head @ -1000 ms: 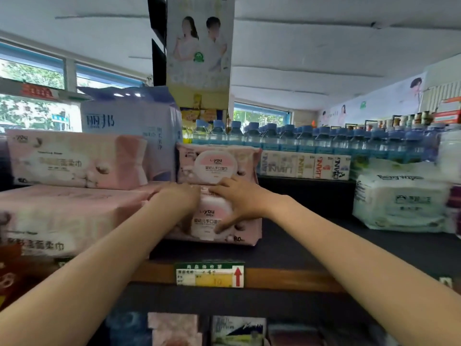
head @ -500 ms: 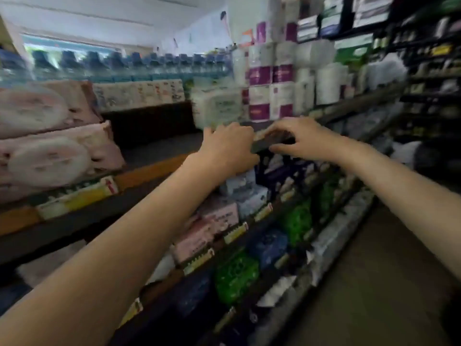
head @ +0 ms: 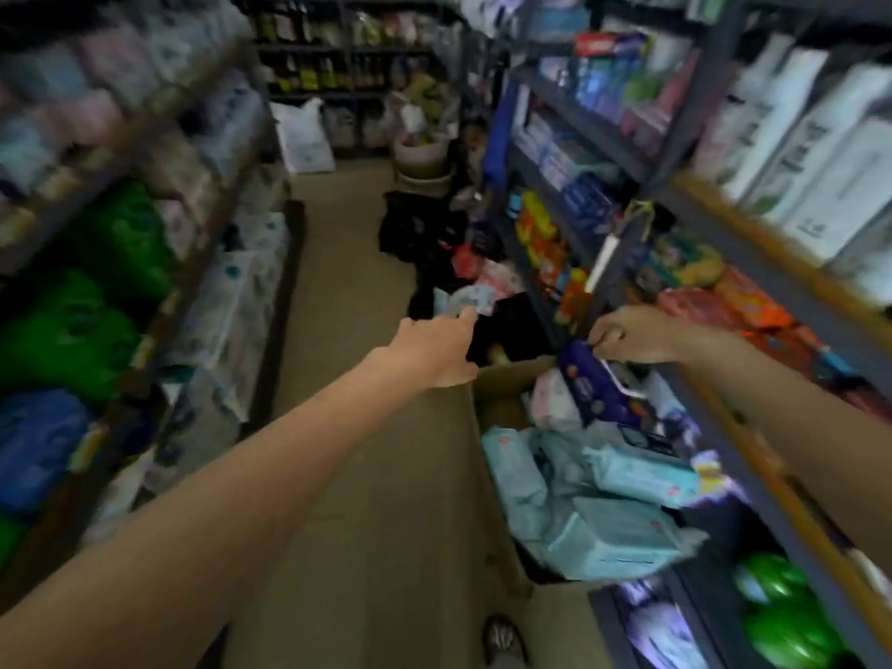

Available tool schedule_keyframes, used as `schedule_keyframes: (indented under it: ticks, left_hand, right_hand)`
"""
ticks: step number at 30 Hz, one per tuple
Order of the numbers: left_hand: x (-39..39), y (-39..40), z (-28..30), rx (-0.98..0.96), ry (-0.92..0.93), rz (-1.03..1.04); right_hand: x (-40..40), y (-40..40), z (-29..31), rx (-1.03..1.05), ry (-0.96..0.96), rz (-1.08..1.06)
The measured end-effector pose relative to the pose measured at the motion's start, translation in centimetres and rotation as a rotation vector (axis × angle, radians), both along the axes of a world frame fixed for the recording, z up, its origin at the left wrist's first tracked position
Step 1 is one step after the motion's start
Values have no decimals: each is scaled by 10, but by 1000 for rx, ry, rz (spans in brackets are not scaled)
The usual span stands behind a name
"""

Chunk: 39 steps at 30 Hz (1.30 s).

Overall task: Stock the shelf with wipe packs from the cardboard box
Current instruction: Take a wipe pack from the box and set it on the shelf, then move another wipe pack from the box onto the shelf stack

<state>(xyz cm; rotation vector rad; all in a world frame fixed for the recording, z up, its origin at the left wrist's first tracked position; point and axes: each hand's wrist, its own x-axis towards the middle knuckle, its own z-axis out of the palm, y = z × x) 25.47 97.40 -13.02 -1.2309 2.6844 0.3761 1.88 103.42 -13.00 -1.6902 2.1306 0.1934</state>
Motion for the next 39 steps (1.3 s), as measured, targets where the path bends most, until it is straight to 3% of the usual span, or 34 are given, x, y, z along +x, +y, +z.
schedule_keyframes:
  ticks: [7,13,17,22,26,30,33,35,37,39]
  left_hand:
    - [-134,-30,-78,188,-19,-31]
    - [-194,-35,-140,359,-59,-45]
    - [-201,-33,-175,412,-122,-7]
    - [-205,-26,-187,399,-195,-33]
    - [-206,-20,-193,511,-165,-40]
    - [-201,-29,-176,770,-98,91]
    - [-186,-46,-145,829,316,457]
    - [-171,-62,-118,711,614,632]
    - [-148,-75,-85,587,743,685]
    - [-115,-87,-53,525,815,680]
  right_hand:
    - [-121,-2,-104,164,-51,-82]
    - [-155,-1,-180,396,-172,164]
    - [-150,-3,-232,486,-56,309]
    - [-139,-7,-267,434,58,391]
    - [-139,-9,-254,246,-74,285]
    - [-130,-34,-200,31,-362,56]
    - [-102,-76,-147,-145,-466,-168]
    - [-76,-105,-106,-258,-519,-363]
    - [-49,-131,-67,-358,-689,-495]
    - [-15,-149,-29,-455,-890,-494]
